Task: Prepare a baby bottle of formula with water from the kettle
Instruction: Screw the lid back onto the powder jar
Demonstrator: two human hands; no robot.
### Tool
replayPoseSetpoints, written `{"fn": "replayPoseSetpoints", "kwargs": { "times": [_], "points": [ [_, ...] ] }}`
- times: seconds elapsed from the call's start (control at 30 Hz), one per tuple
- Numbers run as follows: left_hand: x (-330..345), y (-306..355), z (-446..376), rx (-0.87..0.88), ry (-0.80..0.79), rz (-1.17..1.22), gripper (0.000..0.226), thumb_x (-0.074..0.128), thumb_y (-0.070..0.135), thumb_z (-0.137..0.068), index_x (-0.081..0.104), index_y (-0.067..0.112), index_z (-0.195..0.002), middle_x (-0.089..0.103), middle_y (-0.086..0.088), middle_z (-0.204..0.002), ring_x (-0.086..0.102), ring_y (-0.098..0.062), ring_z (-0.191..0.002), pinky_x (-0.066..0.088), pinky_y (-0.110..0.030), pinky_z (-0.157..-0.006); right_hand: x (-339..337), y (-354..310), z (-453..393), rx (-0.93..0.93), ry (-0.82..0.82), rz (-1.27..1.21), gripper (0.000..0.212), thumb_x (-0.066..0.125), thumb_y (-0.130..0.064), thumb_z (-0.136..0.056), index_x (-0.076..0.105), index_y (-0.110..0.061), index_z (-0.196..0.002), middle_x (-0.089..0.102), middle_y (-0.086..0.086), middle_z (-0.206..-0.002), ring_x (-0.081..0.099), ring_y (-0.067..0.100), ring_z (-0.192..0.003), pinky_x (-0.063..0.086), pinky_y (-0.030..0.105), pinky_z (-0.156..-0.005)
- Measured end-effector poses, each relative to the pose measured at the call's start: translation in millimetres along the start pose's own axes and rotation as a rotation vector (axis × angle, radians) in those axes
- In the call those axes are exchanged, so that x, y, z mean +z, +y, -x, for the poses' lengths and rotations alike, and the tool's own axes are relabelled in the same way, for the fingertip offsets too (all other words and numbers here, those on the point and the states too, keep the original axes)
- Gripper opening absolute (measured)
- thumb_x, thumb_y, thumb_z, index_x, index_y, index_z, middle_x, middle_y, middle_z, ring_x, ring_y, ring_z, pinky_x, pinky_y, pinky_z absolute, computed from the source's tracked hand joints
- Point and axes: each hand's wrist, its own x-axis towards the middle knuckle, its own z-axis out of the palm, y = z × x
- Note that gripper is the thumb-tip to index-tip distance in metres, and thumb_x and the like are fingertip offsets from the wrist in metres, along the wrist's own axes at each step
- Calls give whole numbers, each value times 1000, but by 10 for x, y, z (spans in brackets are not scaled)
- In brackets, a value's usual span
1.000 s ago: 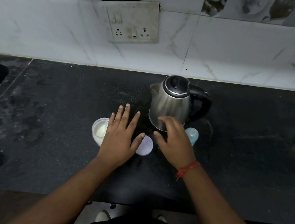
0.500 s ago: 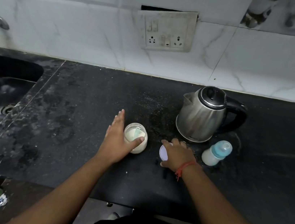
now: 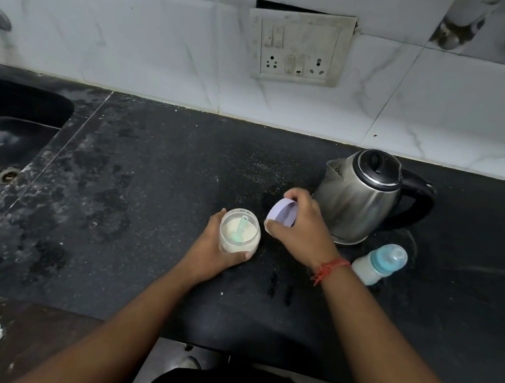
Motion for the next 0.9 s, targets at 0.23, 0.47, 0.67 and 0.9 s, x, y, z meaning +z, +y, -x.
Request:
{"fn": "replayPoseSetpoints", "kwargs": {
  "times": [0.23,0.47,0.67,0.9],
  "points": [
    [79,18,-16,36,91,50,81,93,20,-72,39,43,-128,56,17,-130,54,13,-117,45,-12,-95,16,-211,-39,-81,129,-97,52,83,-36,-77,40,-19,-101,46,-2,-101,44,9,-83,34,19,-66],
    [154,212,-14,63,137,88,94,90,46,-59,35,39,-135,50,6,-138,55,-12,-127,51,-45,-106,-163,-133,76,-161,89,-77,42,86,-34,-75,48,-18,-86,56,2,-110,57,14,-100,41,17,-76],
    [297,531,-30,184,99,32,88,87,46,-60,26,76,-117,44,4,-140,51,-16,-131,52,-45,-105,-267,-12,116,-423,-34,163,56,87,-27,-72,58,-14,-118,49,2,-130,46,23,-124,37,27,-105],
    [407,703,-94,203,15,21,91,87,48,-62,31,55,-133,44,6,-141,46,-18,-134,49,-47,-108,-615,33,128,-467,-175,333,75,79,-22,-83,45,-27,-149,39,0,-139,40,18,-130,39,32,-109]
  ]
}}
